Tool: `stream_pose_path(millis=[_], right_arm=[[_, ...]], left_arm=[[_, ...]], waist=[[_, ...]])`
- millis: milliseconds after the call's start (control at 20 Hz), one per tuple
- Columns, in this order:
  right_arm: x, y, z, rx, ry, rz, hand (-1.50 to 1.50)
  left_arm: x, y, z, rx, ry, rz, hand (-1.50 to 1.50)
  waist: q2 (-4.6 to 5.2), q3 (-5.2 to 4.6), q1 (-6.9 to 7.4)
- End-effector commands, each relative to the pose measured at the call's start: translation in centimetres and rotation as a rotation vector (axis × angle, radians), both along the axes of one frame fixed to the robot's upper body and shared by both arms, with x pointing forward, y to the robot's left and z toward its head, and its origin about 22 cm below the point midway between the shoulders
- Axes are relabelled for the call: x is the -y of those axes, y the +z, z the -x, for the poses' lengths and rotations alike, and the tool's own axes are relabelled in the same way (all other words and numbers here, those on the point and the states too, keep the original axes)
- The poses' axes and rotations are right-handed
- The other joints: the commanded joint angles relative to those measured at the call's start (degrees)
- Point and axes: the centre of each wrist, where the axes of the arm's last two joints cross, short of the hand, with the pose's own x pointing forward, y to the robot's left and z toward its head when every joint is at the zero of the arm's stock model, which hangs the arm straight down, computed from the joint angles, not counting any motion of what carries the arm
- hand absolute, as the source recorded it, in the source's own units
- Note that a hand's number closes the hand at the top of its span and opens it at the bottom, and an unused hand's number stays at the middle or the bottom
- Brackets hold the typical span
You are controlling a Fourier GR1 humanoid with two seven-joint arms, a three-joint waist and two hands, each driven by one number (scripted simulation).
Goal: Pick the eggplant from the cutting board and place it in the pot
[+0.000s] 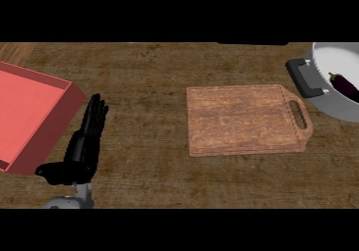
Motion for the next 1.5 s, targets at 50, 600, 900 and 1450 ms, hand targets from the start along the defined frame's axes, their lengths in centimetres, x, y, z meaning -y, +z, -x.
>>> stream_pose_path(millis=[50,600,900,1450], right_arm=[[-0.1,1.9,-0.7,0.398,-0.018,-0.149,-1.5],[5.9,1.4,3.9,0.648,-0.153,-0.35,-1.5],[10.0,0.1,8.9,0.744,-0.117,-0.299,-1.5],[13.7,1.1,13.3,0.767,-0.139,-0.294,-1.5]], left_arm=[[-0.7,-1.1,0.8,-0.029,0.012,-0.01,0.0],[-1.6,0.1,0.3,-0.017,0.004,-0.004,0.0],[-1.2,-1.6,1.1,-0.009,0.009,-0.009,0.0],[-0.5,-0.3,0.5,-0.007,-0.011,0.0,0.0]], waist=[[-0.46,0.12,-0.87],[-0.24,-0.09,-0.22],[-0.23,-0.01,-0.58],[-0.19,0.09,-0.35]])
